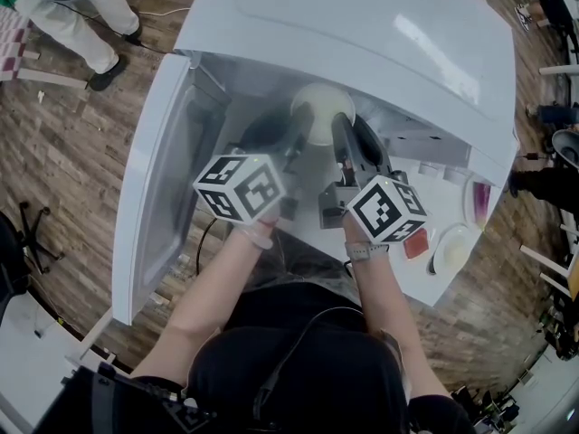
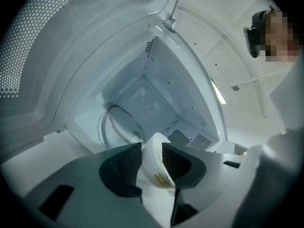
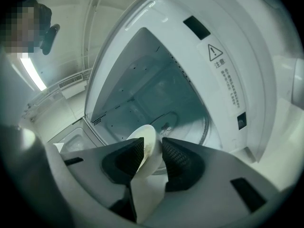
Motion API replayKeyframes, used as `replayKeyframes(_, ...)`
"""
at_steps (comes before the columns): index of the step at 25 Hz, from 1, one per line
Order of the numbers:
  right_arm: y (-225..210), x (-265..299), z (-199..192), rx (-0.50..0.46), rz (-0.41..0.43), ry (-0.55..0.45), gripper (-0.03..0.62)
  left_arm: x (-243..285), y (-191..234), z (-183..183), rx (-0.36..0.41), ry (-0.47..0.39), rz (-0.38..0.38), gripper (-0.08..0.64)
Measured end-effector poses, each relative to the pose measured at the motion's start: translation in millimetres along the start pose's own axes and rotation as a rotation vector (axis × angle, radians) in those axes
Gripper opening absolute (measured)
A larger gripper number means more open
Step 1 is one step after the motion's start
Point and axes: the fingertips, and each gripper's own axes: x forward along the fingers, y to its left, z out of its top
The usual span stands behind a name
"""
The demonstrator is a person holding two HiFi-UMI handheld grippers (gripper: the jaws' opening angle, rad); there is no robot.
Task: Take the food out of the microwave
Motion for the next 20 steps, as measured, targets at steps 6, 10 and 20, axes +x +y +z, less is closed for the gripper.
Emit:
replayKeyframes(6, 0.7, -9.7, 0.0, -0.001, 0.001, -0.001, 0.133, -4.5, -7.0, -3.9, 0.006, -0.002, 0.002, 0.141)
replayKeyframes(10, 2.4, -15.8, -3.0, 0.015, 0.003, -0.004, 0.133, -10.7, -9.9, -6.9, 0.009, 0.001, 0.0, 0.141)
replayKeyframes(20, 3.5, -30.4, -10.5, 0.019, 0.012, 0.0, 0.133, -24.3, -15.4, -18.3, 0.013, -0.004, 0.015, 0.141)
